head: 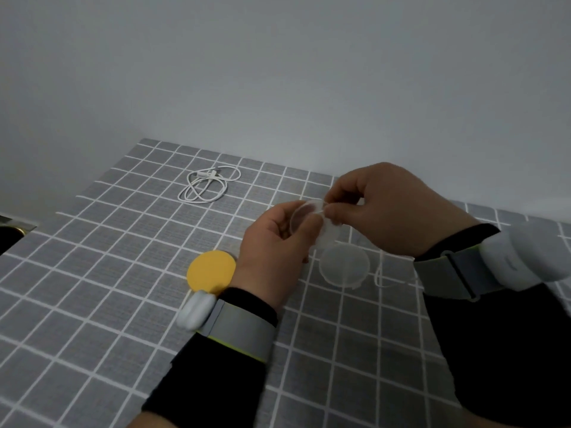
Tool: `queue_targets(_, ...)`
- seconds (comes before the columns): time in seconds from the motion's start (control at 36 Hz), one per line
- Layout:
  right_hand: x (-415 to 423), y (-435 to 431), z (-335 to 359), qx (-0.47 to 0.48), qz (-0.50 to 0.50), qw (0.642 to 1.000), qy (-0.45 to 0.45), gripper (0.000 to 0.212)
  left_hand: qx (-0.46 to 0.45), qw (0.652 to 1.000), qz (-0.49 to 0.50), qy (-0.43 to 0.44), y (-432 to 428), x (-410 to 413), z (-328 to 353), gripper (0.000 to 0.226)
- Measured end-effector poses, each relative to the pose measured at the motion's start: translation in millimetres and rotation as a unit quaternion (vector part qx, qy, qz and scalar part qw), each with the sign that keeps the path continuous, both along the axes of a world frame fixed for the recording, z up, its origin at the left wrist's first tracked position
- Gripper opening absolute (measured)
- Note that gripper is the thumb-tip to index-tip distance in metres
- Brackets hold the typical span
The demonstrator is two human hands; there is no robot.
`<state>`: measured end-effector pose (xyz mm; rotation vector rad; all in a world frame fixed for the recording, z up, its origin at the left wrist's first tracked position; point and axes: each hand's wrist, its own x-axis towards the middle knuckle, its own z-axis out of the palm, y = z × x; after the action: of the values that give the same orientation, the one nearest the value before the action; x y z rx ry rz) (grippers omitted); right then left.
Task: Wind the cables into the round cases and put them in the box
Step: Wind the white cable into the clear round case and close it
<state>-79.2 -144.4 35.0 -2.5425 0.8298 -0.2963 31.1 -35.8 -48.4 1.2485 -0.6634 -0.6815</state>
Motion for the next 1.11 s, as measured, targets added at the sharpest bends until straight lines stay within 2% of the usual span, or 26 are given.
queue_targets(0.11,2,5,-11,-0.028,-0.056,0.997,-0.04,0.009,0.007,1.0,0.028,0.009,-1,0,-1,0.017)
queue_targets(0.22,9,15,-28,-0.065,-0.122,0.988,-0.071,0.033,-0.007,0.997,0.059,0.038,0,1,1,0.02)
queue_targets(0.31,14,20,-35,-0.053,-0.14,0.985,-0.089,0.042,-0.015,0.996,0.076,0.037,1,2,2,0.02)
queue_targets(0.39,17,20,-40,-0.004,-0.151,0.982,-0.117,0.046,-0.022,0.995,0.091,0.04,0,3,2,0.02)
queue_targets(0.5,21,20,-46,0.081,-0.16,0.97,-0.161,0.041,-0.025,0.991,0.114,0.061,-2,5,1,0.02)
queue_targets(0.67,29,20,-52,0.146,-0.132,0.959,-0.204,0.018,-0.019,0.986,0.13,0.101,-4,9,-3,0.017)
queue_targets(0.78,30,16,-57,0.198,-0.136,0.95,-0.198,0.015,-0.02,0.983,0.131,0.125,-5,8,-5,0.015)
queue_targets(0.86,29,13,-57,0.223,-0.146,0.945,-0.187,0.023,-0.019,0.983,0.12,0.137,-4,8,-6,0.016)
queue_targets(0.94,28,11,-54,0.196,-0.152,0.952,-0.178,0.032,-0.016,0.985,0.102,0.141,-3,7,-5,0.015)
queue_targets(1.11,17,7,-43,0.149,-0.118,0.968,-0.166,0.02,0.009,0.994,0.065,0.087,-3,6,-3,0.017)
